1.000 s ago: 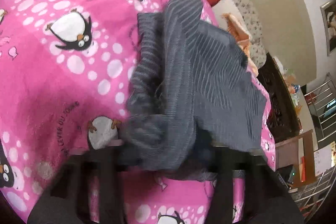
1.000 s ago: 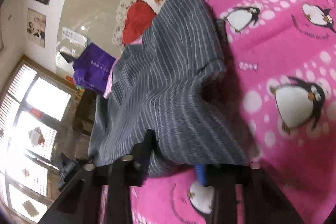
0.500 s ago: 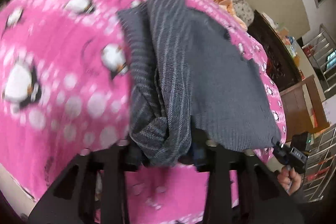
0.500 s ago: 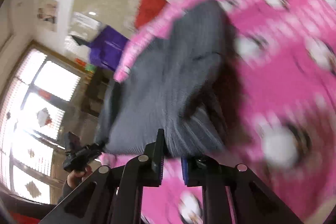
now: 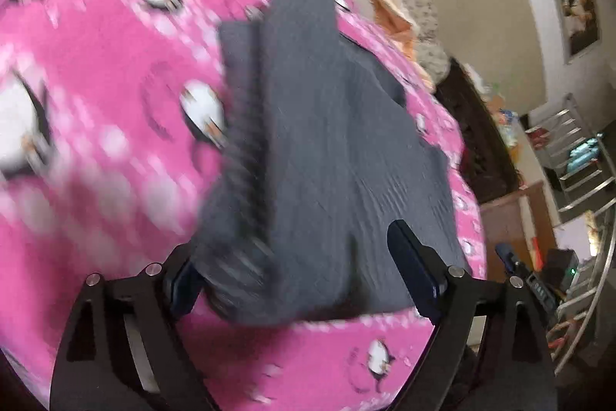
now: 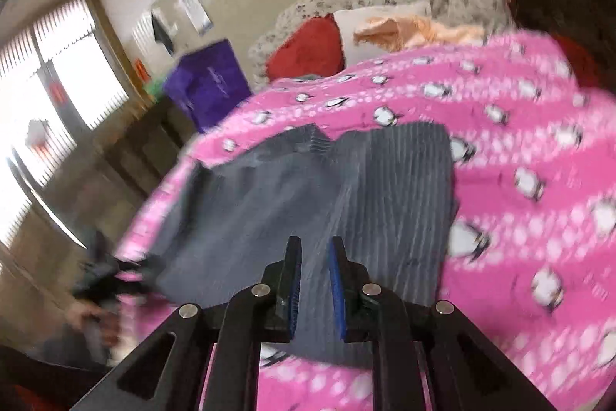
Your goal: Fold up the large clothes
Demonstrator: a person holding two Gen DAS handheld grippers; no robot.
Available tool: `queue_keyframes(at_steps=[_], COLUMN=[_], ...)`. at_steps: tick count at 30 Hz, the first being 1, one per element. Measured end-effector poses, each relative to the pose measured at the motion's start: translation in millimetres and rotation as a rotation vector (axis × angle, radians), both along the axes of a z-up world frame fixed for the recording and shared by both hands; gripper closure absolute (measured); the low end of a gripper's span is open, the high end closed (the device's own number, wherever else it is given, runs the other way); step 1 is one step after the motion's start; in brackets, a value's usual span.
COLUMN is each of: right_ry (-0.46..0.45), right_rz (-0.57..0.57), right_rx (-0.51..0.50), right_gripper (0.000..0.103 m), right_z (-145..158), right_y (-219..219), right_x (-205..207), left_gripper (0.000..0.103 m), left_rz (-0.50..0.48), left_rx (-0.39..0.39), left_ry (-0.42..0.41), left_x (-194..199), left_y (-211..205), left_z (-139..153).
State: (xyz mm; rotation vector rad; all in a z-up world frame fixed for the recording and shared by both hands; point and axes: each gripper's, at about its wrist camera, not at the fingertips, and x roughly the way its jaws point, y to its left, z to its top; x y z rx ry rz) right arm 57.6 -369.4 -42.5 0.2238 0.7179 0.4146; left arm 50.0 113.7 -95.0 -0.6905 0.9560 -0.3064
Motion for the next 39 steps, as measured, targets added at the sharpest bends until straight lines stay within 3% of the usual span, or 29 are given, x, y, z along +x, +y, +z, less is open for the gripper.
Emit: queue_keyframes(at_steps=[2, 4, 6, 8, 12, 13, 14, 16, 19, 22, 28, 30, 31, 32, 35, 37, 39], right_ry=[0.006, 0.001, 0.002, 0.017, 0.043, 0.048, 0.048, 0.035, 0.043, 0.044, 0.032, 0.037, 0.045, 0.054, 0.058, 0.001, -0.038], right_rz=[-0.021, -0.013, -0.004, 0.002, -0.003, 0.007, 0.011, 0.013, 0.007, -0.005, -0.002, 0.006, 0.013, 0.019, 0.014, -0.037, -0.094], right_rx=[-0.128, -0.189, -0.214, -0.196, -0.18, -0.184, -0.19, -0.193, -0.168, -0.171, -0.199, -0.198, -0.195, -0.191, -0.125, -0.08, -0.092], right_gripper=[0.09, 0.09, 0.09, 0.09, 0.09, 0.09, 0.09, 0.09, 0.089, 0.088, 0.083, 0.082, 0.081, 0.081, 0.081, 0.081, 0.079], right_z=[-10, -25, -36, -49, -72, -77, -80, -84, -89, -93, -93, -92, -91, -90, -74, -54, -42], right_y=[15, 18, 19, 15, 16, 19, 21, 23, 22, 24, 29, 29, 29, 28, 13, -10, -33], right_x=[11, 12, 12, 11, 6, 4, 3, 0, 3, 4, 2, 3, 4, 4, 3, -4, -7], left_gripper=[0.016, 0.016, 0.016, 0.015, 0.016, 0.016, 0.016, 0.016, 0.016, 0.016, 0.016, 0.038, 0.071, 0.079, 0.084, 0.084, 0.077], left_rz=[0.026, 0.005, -0.101, -0.138, -0.171, -0.171, -0.178, -0.176, -0.223, -0.274, -0.283, -0.318, -0.334, -0.347, -0.378, -0.391, -0.411], left_rx=[0.115, 0.171, 0.165, 0.158, 0.092, 0.044, -0.051, -0.108, -0.056, 0.017, 0.099, 0.165, 0.188, 0.186, 0.181, 0.179, 0.164], left_ry=[0.014, 0.046, 0.103, 0.095, 0.106, 0.093, 0.074, 0.036, 0.096, 0.065, 0.064, 0.06, 0.065, 0.068, 0.028, 0.009, 0.017], left_x=[19, 37, 64, 82, 102, 102, 100, 96, 102, 104, 126, 123, 126, 126, 119, 116, 119], left_y=[14, 23, 21, 18, 17, 19, 23, 24, 13, 0, -5, -12, -14, -14, -13, -9, -9], left_z=[11, 10, 3, 6, 1, 4, 6, 10, -5, -4, 0, 2, 2, 1, 9, 12, 8])
